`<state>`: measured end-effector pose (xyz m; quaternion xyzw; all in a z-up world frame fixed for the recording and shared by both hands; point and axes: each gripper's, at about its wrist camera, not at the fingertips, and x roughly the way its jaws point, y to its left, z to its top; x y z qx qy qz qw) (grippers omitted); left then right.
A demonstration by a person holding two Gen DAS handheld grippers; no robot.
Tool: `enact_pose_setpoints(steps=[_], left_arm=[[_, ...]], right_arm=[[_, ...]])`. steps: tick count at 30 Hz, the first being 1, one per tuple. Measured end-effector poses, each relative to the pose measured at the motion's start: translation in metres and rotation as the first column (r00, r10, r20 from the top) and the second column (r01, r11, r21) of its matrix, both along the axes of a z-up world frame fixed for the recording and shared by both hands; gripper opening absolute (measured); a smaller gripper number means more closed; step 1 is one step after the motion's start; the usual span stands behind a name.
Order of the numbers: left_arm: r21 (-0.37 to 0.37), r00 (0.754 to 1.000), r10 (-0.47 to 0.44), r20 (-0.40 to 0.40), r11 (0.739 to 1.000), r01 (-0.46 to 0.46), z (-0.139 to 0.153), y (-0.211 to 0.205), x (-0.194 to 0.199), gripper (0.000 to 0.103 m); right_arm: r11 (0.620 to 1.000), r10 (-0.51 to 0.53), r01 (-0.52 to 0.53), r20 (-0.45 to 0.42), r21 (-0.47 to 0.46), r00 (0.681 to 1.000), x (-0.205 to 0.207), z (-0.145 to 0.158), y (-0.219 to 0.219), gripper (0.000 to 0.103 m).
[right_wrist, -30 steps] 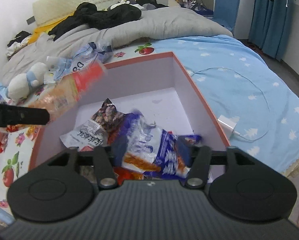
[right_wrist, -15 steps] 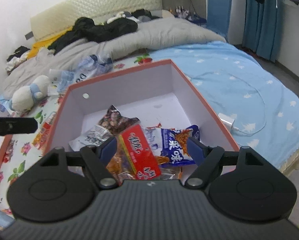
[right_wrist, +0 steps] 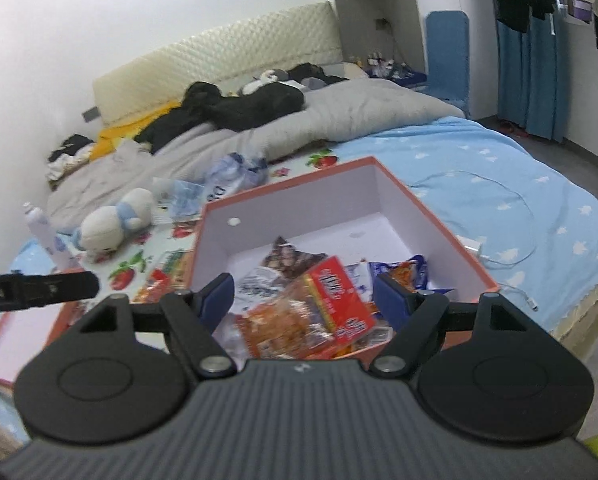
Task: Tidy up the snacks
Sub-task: 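Lift both tools away from the box, then lower both tools toward the remaining snack packets on the tablecloth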
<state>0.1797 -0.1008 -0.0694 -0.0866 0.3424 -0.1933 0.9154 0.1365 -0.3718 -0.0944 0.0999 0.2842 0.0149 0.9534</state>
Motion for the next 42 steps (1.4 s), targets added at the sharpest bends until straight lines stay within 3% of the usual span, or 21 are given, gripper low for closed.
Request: enact_pose_setpoints(steps=[10,22,33,42], left_arm=[[0.031,0.998,0.046,0.031,0.998,-0.047,-0.004,0.038,-0.044,0.076],[0.014,0.993,0.117,0.023,0.993,-0.117,-0.019,0.084,-0.071,0.076],[0.036,0.989,0.15,-0.013,0.988,-0.149,-0.042,0.098,-0.045,0.076],[0.089,0.989,0.145,-0.033,0.986,-0.142,-0.061,0.118,0.026,0.076]], right_arm=[[0.998,0.061,-0.061,0.011,0.017,0.998,-0.031,-0.004,0.033,0.078],[0.988,0.151,-0.152,0.031,0.019,0.988,-0.05,-0.017,0.076,0.078],[0.979,0.204,-0.204,0.004,0.021,0.979,-0.043,-0.037,0.107,0.078],[0.96,0.279,-0.28,0.043,0.015,0.959,-0.013,-0.045,0.154,0.078]])
